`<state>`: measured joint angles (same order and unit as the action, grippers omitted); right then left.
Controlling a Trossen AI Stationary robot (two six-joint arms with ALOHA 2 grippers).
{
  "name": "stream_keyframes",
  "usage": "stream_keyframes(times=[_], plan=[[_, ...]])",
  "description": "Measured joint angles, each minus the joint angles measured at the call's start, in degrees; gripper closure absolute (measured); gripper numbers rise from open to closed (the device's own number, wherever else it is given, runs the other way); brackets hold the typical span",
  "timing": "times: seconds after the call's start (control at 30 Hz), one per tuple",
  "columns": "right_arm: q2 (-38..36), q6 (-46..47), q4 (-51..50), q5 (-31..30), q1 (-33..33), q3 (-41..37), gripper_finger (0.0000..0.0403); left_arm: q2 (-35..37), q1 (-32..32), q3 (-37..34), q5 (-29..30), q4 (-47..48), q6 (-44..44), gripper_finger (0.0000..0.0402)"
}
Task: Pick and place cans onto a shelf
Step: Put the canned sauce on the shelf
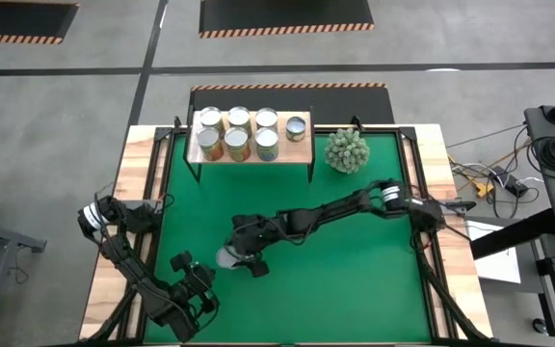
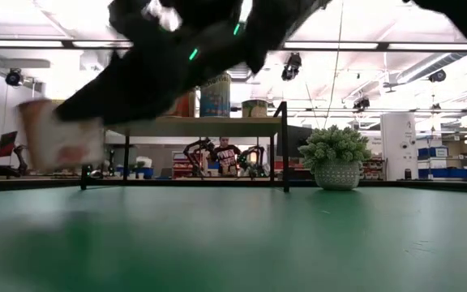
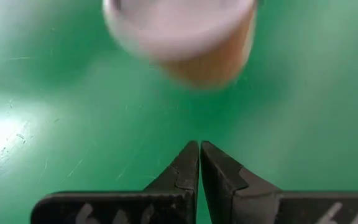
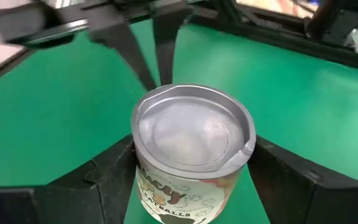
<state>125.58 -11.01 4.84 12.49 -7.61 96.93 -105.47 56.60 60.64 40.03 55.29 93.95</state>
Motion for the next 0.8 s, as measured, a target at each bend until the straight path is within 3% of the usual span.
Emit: stream_keyframes(times=[0.2, 0.4, 0.67, 0.8], plan=[[-12.41, -1.79, -18.06, -0.01, 0.02, -2.00, 0.0140, 0.02, -0.02, 0.04, 0.07, -0.24, 1.56, 0.0402], [-28.11, 0.42, -25.27, -4.24, 0.98, -9.34, 0.0139, 0.02, -0.07, 0.07, 1.38, -0.33, 3.26, 0.0402], [-49.06, 5.20, -23.10, -26.92, 6.62, -26.93, 0.0139, 0.02, -0.07, 0.07, 2.97, -0.40, 4.13, 0.0402], [-55.29, 5.67, -14.30, -28.12, 14.54, -36.04, 0.0139, 0.02, -0.08, 0.07, 3.06, -0.27, 4.13, 0.0402]])
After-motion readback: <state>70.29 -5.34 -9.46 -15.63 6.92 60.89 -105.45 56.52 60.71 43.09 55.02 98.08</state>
